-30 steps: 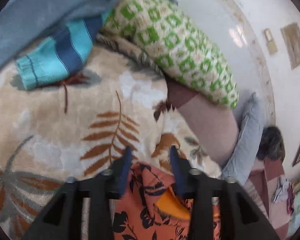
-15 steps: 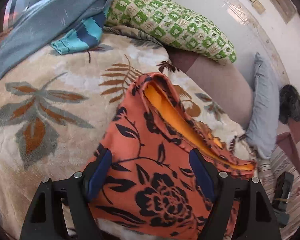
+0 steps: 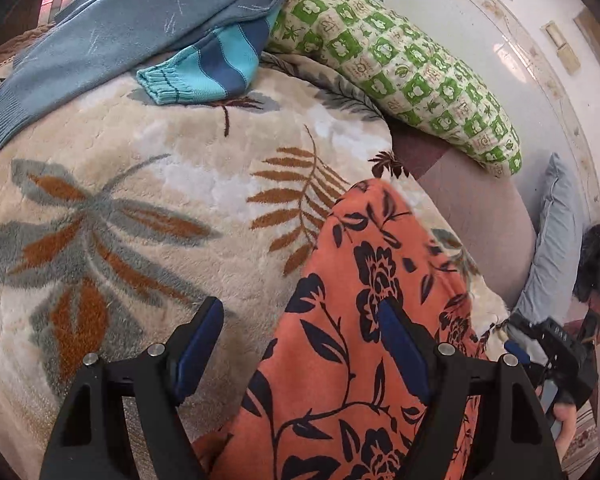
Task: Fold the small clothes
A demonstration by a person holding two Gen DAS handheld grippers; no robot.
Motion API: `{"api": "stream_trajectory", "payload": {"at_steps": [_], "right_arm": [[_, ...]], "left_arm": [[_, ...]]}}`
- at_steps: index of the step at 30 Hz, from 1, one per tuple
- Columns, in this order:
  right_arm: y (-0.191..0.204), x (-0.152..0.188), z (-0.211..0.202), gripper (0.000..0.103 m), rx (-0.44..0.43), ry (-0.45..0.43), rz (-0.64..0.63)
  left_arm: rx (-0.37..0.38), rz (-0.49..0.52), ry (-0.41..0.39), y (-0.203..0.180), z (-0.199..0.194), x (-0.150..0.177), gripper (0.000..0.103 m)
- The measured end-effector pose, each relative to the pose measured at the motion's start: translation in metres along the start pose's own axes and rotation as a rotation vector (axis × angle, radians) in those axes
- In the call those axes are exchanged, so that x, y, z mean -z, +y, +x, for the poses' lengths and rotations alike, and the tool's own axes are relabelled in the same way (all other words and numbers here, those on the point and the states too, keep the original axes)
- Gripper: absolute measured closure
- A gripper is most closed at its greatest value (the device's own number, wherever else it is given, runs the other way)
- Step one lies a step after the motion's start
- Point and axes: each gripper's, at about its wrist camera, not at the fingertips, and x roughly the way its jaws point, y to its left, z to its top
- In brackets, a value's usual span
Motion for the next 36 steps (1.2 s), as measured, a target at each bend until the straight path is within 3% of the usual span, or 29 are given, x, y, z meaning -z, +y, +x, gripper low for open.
{"api": "stream_trajectory", "payload": {"at_steps": [2, 5, 8, 10, 11, 12, 14, 16, 21, 26, 30, 33, 36], "right_arm": [[0.000, 0.015, -0.018, 0.043, 0.026, -0.004, -0.054], [-0.039, 0.043, -0.046, 0.043, 0.038, 0.027, -0.014], [-0.079, 0.068, -0.050, 0.043, 0.094, 0.084, 0.030], [-0.107, 0.079, -0.039, 0.050, 0.150, 0.173, 0.084], [-0.117, 0.082, -0.037, 0.059, 0.150, 0.192, 0.132], [-0.120, 0.082, -0.042, 0.059, 0.128, 0.173, 0.170], [-0.104, 0.077, -0.053, 0.059, 0.113, 0.146, 0.142], [-0.070, 0.073, -0.054, 0.059, 0.046, 0.135, 0.076], [0.044, 0.082, -0.022, 0.059, -0.149, 0.175, -0.084], [0.142, 0.099, 0.042, 0.059, -0.209, 0.246, -0.182], [0.174, 0.110, 0.095, 0.058, -0.083, 0.265, -0.244], [0.179, 0.107, 0.080, 0.055, -0.097, 0.256, -0.226], [0.154, 0.108, 0.041, 0.055, -0.128, 0.191, -0.194]], "left_arm": [[0.019, 0.023, 0.000, -0.005, -0.005, 0.001, 0.023], [0.022, 0.075, 0.026, -0.017, -0.006, 0.008, 0.023], [-0.089, 0.178, 0.068, -0.029, 0.006, 0.019, 0.023], [-0.185, 0.217, 0.106, -0.026, 0.017, 0.024, 0.023], [-0.171, 0.214, 0.100, -0.024, 0.016, 0.024, 0.023], [-0.161, 0.199, 0.096, -0.022, 0.012, 0.022, 0.023], [-0.132, 0.158, 0.075, -0.016, 0.002, 0.017, 0.023], [-0.138, 0.120, 0.038, -0.007, -0.007, 0.009, 0.023], [-0.168, 0.016, 0.012, 0.019, -0.018, -0.009, 0.023], [-0.204, 0.061, 0.036, 0.016, -0.012, -0.011, 0.023], [-0.241, 0.142, 0.062, 0.011, -0.005, -0.012, 0.023], [-0.204, 0.115, 0.024, 0.013, -0.015, -0.018, 0.023], [-0.163, 0.142, -0.049, 0.004, -0.031, -0.019, 0.023]]}}
